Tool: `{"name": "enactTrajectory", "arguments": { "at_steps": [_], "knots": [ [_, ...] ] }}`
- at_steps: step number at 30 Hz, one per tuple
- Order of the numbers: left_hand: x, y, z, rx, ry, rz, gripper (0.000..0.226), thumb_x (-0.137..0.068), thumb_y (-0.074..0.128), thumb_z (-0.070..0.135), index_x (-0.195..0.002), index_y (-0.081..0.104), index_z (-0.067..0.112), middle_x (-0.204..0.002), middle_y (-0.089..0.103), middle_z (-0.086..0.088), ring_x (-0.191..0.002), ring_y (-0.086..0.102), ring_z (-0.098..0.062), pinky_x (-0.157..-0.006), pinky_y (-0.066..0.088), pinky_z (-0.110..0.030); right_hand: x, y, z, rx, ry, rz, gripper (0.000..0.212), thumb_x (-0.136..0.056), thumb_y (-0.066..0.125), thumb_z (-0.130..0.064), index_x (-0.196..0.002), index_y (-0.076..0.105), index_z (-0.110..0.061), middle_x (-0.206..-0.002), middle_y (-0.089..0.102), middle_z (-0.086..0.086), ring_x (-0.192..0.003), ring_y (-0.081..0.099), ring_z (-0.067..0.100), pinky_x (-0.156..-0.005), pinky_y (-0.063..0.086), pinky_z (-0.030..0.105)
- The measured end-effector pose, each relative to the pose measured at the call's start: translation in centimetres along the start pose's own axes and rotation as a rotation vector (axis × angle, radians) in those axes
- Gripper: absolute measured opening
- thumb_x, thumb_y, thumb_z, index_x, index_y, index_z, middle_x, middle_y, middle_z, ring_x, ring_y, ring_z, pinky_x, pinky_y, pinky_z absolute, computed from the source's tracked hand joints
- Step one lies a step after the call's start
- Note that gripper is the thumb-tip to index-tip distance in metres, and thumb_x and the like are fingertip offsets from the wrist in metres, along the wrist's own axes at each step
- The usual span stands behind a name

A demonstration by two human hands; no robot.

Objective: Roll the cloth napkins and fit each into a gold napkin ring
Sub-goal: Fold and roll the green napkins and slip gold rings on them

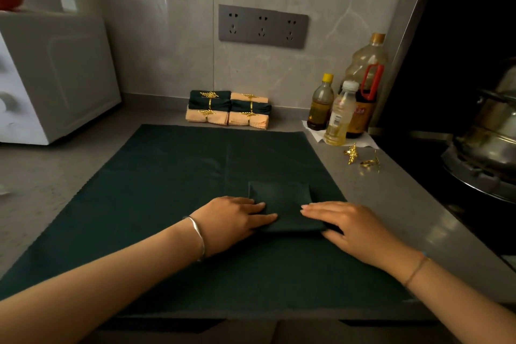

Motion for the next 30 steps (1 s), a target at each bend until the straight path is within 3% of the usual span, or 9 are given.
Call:
{"name": "enactTrajectory", "arguments": {
  "at_steps": [4, 6, 9, 12, 17, 21, 23, 26, 30],
  "knots": [
    [0.8, -0.8, -2.1, 0.168, -0.115, 0.096, 0.046, -0.098, 0.037, 0.039, -0.143, 0.03, 0.036, -0.147, 0.036, 0.01, -0.134, 0.034, -0.007, -0.106, 0.029, -0.021, -0.1, -0.4, 1.2, -0.147, 0.069, 0.092, 0.04, -0.08, 0.071, -0.015, -0.117, 0.064, -0.031, -0.117, 0.059, -0.02, -0.11, 0.048, -0.009, -0.092, 0.026, -0.002],
    [1.2, -1.4, -3.2, 0.263, -0.171, 0.178, 0.039, -0.095, 0.045, 0.04, -0.134, 0.047, 0.035, -0.131, 0.054, 0.009, -0.119, 0.049, -0.008, -0.098, 0.039, -0.022, -0.5, -0.4, 1.9, -0.254, 0.117, 0.122, 0.033, -0.08, 0.071, -0.018, -0.109, 0.067, -0.033, -0.108, 0.062, -0.019, -0.104, 0.053, -0.006, -0.09, 0.037, 0.004],
    [1.4, -1.7, -4.8, 0.489, -0.249, 0.303, 0.021, -0.088, 0.057, 0.039, -0.104, 0.066, 0.029, -0.095, 0.065, 0.012, -0.087, 0.06, -0.003, -0.083, 0.05, -0.022, -1.0, -0.7, 3.0, -0.486, 0.259, 0.161, 0.02, -0.083, 0.068, -0.023, -0.095, 0.063, -0.039, -0.093, 0.064, -0.018, -0.091, 0.058, -0.008, -0.079, 0.044, 0.008],
    [1.1, -1.0, -6.7, 0.741, -0.386, 0.383, 0.008, -0.083, 0.065, 0.038, -0.078, 0.063, 0.031, -0.075, 0.063, 0.017, -0.069, 0.059, 0.002, -0.066, 0.045, -0.009, -1.4, -0.5, 3.8, -0.666, 0.387, 0.199, 0.011, -0.084, 0.067, -0.021, -0.084, 0.063, -0.031, -0.084, 0.066, -0.014, -0.076, 0.06, -0.01, -0.067, 0.043, 0.002],
    [-0.1, 0.7, -8.3, 1.007, -0.564, 0.38, 0.017, -0.084, 0.065, 0.036, -0.08, 0.07, 0.019, -0.074, 0.068, 0.008, -0.066, 0.061, 0.0, -0.06, 0.044, -0.005, -1.9, 0.8, 5.4, -0.815, 0.572, 0.246, 0.012, -0.082, 0.071, -0.018, -0.088, 0.062, -0.012, -0.077, 0.07, 0.006, -0.066, 0.06, 0.006, -0.062, 0.044, 0.014],
    [-1.3, 0.8, -9.1, 1.036, -0.608, 0.242, 0.016, -0.085, 0.064, 0.034, -0.082, 0.068, 0.019, -0.077, 0.066, 0.006, -0.077, 0.061, -0.006, -0.073, 0.046, -0.017, -2.4, 1.0, 6.1, -0.829, 0.665, 0.211, 0.018, -0.081, 0.072, -0.019, -0.085, 0.056, -0.013, -0.08, 0.068, 0.01, -0.062, 0.058, 0.011, -0.058, 0.042, 0.02],
    [-1.8, 0.9, -9.5, 1.032, -0.631, 0.166, 0.018, -0.085, 0.065, 0.033, -0.095, 0.063, 0.019, -0.083, 0.062, 0.006, -0.082, 0.058, -0.009, -0.075, 0.044, -0.021, -2.8, 1.1, 6.3, -0.779, 0.699, 0.167, 0.019, -0.08, 0.073, -0.022, -0.082, 0.055, -0.015, -0.077, 0.066, 0.007, -0.065, 0.057, 0.011, -0.059, 0.041, 0.022],
    [-2.8, 0.6, -9.5, 1.029, -0.623, 0.213, 0.037, -0.086, 0.063, 0.03, -0.12, 0.048, 0.022, -0.094, 0.053, 0.005, -0.083, 0.053, -0.007, -0.069, 0.042, -0.018, -3.2, 0.9, 6.5, -0.761, 0.729, 0.104, 0.021, -0.079, 0.073, -0.024, -0.08, 0.054, -0.016, -0.071, 0.061, 0.002, -0.064, 0.055, 0.01, -0.057, 0.039, 0.021],
    [-4.9, 0.2, -7.7, 1.061, -0.485, 0.257, 0.033, -0.093, 0.052, 0.034, -0.123, 0.058, 0.022, -0.12, 0.058, 0.004, -0.106, 0.053, -0.009, -0.09, 0.041, -0.021, -3.5, 0.8, 6.2, -0.755, 0.731, 0.049, 0.02, -0.08, 0.072, -0.022, -0.083, 0.055, -0.013, -0.067, 0.06, 0.0, -0.062, 0.053, 0.009, -0.053, 0.037, 0.019]
  ]
}}
Point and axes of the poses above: each hand's wrist, its own x-axis away from the middle knuckle, its own y-axis out of the palm, z = x × y, the point moved 9 cm from there along -x, towards the middle knuckle
